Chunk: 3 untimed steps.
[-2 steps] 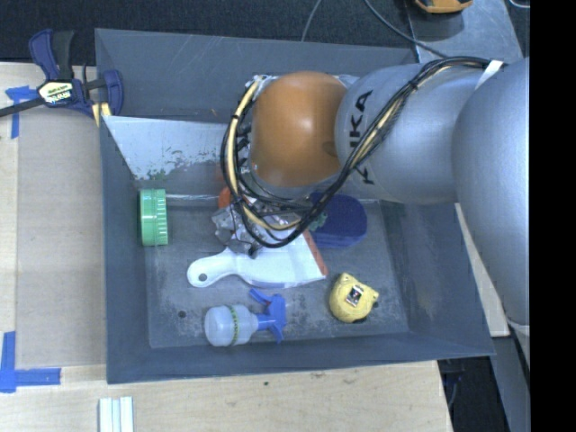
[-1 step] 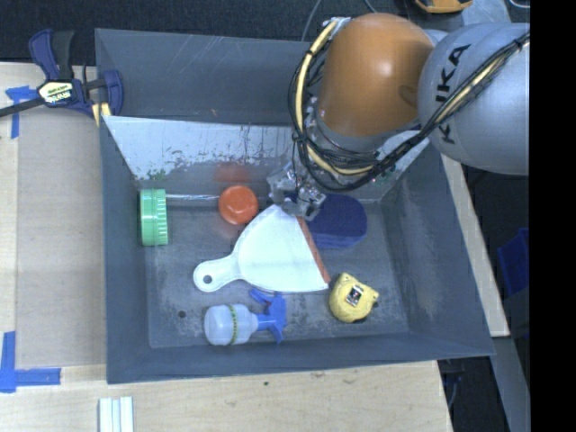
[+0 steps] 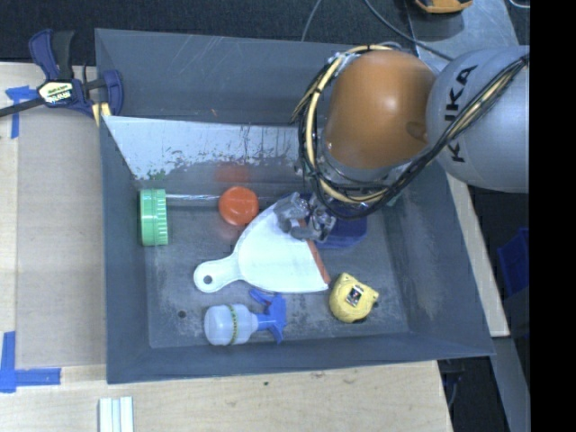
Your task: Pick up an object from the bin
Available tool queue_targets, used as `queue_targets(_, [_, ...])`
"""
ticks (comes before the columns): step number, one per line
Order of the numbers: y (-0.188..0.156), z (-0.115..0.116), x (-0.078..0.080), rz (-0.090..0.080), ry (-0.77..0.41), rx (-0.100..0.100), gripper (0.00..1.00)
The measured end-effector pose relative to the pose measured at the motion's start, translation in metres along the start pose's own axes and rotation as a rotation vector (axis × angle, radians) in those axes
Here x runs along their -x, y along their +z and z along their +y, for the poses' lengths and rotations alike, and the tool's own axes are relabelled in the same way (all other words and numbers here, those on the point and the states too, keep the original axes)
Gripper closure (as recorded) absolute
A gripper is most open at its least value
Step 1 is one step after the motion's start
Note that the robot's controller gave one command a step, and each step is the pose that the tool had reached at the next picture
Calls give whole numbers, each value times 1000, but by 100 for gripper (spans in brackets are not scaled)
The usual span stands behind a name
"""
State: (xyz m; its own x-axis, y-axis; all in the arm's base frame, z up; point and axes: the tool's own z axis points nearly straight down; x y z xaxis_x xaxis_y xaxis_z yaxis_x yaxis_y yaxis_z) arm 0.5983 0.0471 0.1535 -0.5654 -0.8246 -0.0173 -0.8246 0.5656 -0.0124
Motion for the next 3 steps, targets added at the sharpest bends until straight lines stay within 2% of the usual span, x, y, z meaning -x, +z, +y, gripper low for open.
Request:
queue_targets(1, [23,21,70,-7,34,1,100])
queue_targets(2, [-89,86,136,-21,35,-4,100])
queue_targets(3, [48,43,91,-18,-63,-2,100])
